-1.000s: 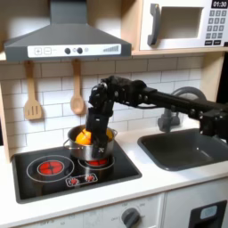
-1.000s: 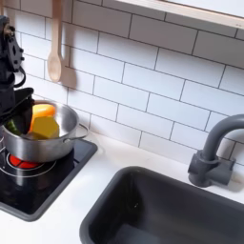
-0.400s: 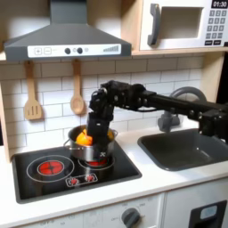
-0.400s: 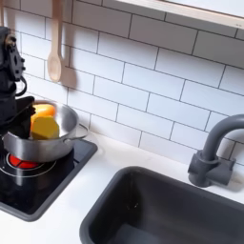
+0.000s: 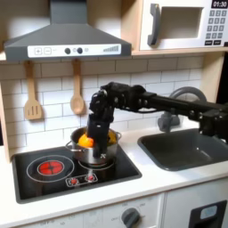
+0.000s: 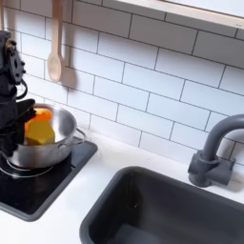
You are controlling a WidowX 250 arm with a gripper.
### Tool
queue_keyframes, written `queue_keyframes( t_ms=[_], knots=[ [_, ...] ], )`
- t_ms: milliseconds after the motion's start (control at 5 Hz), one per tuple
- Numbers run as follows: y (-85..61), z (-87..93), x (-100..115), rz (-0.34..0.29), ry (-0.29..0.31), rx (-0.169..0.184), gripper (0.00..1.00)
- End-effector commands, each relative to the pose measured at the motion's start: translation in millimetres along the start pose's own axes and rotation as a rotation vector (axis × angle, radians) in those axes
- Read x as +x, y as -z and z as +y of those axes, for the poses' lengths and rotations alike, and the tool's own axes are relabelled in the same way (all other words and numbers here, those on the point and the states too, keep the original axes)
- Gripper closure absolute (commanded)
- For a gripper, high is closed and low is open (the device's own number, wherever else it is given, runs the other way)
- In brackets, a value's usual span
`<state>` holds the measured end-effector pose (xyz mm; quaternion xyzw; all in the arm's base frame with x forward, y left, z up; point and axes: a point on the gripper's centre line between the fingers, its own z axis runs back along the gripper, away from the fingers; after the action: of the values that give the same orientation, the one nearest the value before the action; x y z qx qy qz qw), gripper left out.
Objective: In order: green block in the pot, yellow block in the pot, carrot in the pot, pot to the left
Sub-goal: 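Slide the pot to the left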
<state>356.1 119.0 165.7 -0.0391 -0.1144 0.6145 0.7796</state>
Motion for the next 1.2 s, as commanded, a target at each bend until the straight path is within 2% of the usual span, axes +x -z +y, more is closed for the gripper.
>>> queue_keyframes(
  t_ms=[0,200,600,800,1000],
  knots=[
    [-11.6,-7.1,19.6,0.01,0.041,0.011,1.0],
    [-18.0,-17.4,30.6,-0.004,0.206,0.058,1.0],
    [-1.0,-23.5,40.4,0.101,0.433,0.113,1.0],
    [0.1,-19.4,49.0,0.1,0.427,0.106,1.0],
    [-5.1,-17.0,52.8,0.101,0.38,0.04,1.0]
  ],
)
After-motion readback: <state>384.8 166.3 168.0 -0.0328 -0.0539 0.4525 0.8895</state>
